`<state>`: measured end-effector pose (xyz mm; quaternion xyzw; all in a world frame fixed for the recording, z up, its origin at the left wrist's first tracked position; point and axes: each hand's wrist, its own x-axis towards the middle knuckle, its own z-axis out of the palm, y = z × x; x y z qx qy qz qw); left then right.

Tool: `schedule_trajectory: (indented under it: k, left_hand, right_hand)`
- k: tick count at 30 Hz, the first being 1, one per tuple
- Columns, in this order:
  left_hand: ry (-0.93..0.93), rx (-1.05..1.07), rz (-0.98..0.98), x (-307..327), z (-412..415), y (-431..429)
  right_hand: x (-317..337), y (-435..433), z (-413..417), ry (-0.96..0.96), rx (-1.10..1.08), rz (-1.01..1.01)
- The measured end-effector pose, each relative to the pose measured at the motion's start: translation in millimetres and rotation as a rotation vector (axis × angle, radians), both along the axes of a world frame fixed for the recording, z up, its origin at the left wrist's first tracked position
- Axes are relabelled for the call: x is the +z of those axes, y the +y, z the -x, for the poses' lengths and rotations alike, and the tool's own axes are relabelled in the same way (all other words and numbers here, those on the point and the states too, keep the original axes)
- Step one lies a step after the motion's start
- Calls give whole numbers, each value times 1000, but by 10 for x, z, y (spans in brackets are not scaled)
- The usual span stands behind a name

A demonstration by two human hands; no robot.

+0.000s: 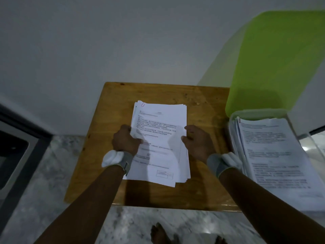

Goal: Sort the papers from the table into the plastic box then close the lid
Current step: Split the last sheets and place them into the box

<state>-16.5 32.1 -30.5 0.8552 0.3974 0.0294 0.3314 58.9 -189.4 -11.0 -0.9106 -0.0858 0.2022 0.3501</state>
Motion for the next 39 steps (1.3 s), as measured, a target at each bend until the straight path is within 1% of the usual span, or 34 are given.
schedule_trajectory:
  k: [4, 6, 9, 10, 11, 14, 17, 22, 24, 26, 28, 33, 34, 36, 39]
  left_hand:
    - [-104, -50, -68, -32, 73, 35]
    - [-169, -62, -123, -56, 121, 51]
    - [-239, -143, -253, -58, 179, 76]
    - [-277, -150, -260, -48, 192, 83]
    - [-313, -134, -229, -23, 208, 99]
    - [-352, 29, 26, 75, 214, 190]
    - [-384, 156, 216, 175, 162, 342]
    - [-468, 297, 367, 388, 181, 649]
    - [-491, 292, 514, 452, 228, 734]
    - [-468, 266, 656, 489, 278, 781]
    - [-453, 267, 735, 527, 306, 792]
    - [-442, 211, 757, 578, 326, 706]
    - [-448, 193, 756, 587, 319, 677]
    - [-456, 164, 716, 635, 298, 599]
    - [-480, 139, 635, 749, 268, 479]
  right_hand:
    - [-37, 54, -12, -68, -56, 85]
    - [-73, 58, -11, -79, -101, 168]
    - [-127, 98, 28, -68, -145, 310]
    - [-144, 120, 43, -64, -159, 343]
    - [-151, 155, 63, -54, -176, 359]
    - [-167, 250, 106, -19, -208, 400]
    - [-155, 345, 115, -1, -233, 410]
    - [-73, 655, 203, 0, -193, 501]
    - [-69, 780, 219, 0, -236, 460]
    - [-65, 866, 215, 31, -258, 384]
    - [-62, 899, 197, 60, -226, 325]
    - [-76, 825, 160, 97, -259, 160]
    - [-79, 788, 155, 112, -273, 151]
    - [-59, 660, 141, 111, -283, 130]
    - [22, 412, 94, 85, -266, -33]
